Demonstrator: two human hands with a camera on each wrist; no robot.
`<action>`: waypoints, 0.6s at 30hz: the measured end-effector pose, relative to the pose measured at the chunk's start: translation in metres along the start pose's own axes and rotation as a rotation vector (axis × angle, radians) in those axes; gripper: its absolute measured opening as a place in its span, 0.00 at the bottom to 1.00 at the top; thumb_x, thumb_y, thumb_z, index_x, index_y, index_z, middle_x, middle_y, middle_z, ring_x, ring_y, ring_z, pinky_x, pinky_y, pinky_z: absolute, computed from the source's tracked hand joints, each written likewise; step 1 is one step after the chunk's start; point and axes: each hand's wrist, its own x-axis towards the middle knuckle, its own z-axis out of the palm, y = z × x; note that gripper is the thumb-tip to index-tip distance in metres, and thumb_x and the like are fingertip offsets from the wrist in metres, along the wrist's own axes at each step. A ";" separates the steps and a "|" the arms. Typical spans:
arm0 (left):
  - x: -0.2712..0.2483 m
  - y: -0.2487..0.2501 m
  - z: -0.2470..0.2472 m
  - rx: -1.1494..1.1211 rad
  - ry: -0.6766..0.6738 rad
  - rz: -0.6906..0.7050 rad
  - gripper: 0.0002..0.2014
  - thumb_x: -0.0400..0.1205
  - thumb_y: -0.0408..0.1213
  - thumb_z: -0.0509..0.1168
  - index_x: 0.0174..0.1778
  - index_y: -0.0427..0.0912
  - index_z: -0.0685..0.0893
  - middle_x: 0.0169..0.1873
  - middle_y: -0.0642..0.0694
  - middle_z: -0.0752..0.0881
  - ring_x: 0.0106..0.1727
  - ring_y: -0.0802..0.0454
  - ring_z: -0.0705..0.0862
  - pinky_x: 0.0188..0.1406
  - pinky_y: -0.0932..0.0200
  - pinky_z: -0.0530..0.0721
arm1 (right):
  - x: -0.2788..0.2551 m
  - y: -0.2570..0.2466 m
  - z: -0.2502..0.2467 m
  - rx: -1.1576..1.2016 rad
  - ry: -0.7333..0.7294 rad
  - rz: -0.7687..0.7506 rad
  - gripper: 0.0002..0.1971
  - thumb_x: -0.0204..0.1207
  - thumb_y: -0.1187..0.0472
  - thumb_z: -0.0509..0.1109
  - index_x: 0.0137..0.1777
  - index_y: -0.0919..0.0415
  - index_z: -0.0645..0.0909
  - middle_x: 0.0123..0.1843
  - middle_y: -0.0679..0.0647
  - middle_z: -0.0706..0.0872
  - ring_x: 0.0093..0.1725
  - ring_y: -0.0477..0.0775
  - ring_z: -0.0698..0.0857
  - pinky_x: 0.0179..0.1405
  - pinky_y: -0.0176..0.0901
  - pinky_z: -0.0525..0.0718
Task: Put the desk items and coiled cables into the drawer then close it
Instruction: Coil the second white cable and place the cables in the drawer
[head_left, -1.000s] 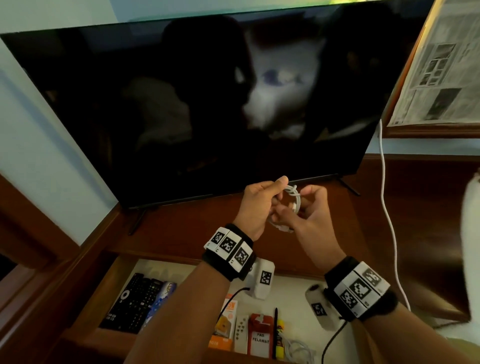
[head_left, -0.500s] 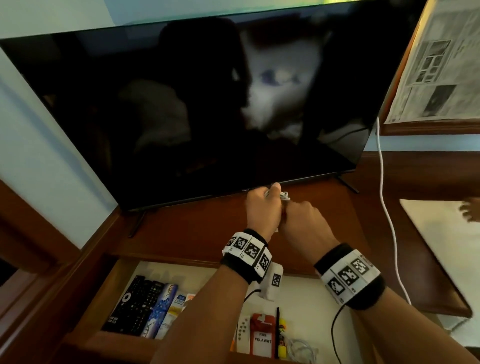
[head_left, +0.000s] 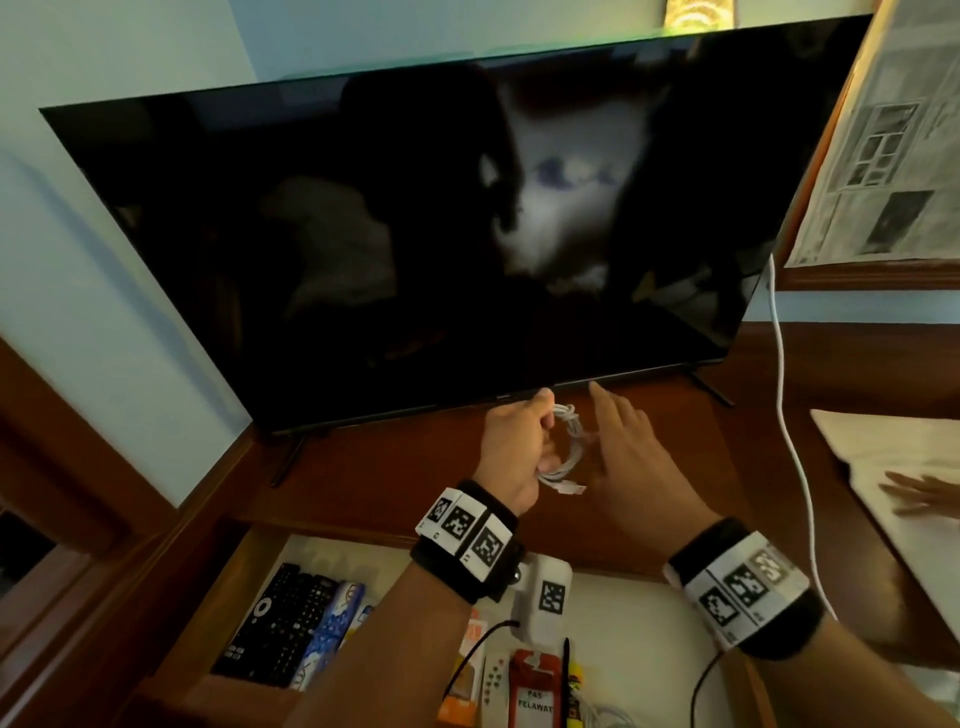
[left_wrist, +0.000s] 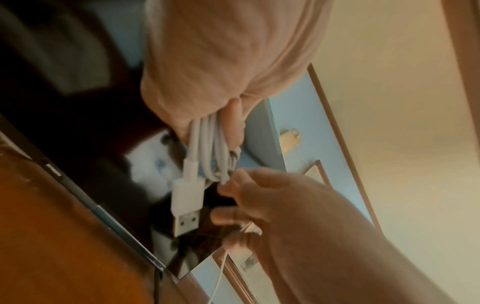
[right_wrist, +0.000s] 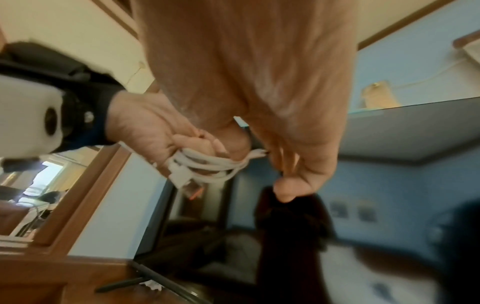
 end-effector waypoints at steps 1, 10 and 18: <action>-0.004 0.001 0.003 -0.003 -0.008 0.015 0.19 0.92 0.40 0.62 0.34 0.42 0.73 0.23 0.51 0.65 0.17 0.59 0.63 0.17 0.63 0.62 | 0.001 -0.003 0.005 -0.011 0.018 -0.011 0.41 0.82 0.64 0.69 0.90 0.59 0.51 0.81 0.56 0.69 0.74 0.52 0.71 0.74 0.43 0.72; -0.020 0.012 -0.004 0.056 -0.247 0.029 0.21 0.93 0.45 0.60 0.35 0.40 0.74 0.19 0.51 0.69 0.24 0.54 0.71 0.31 0.57 0.77 | 0.015 0.009 0.021 0.176 0.393 -0.195 0.17 0.89 0.43 0.49 0.52 0.50 0.77 0.36 0.45 0.85 0.32 0.46 0.82 0.32 0.54 0.82; -0.031 -0.012 -0.037 0.068 -0.453 -0.002 0.18 0.93 0.42 0.57 0.66 0.34 0.85 0.60 0.32 0.87 0.64 0.34 0.87 0.69 0.31 0.81 | 0.026 0.021 -0.007 0.121 0.546 -0.210 0.11 0.90 0.52 0.60 0.45 0.53 0.76 0.25 0.46 0.79 0.20 0.45 0.78 0.18 0.40 0.71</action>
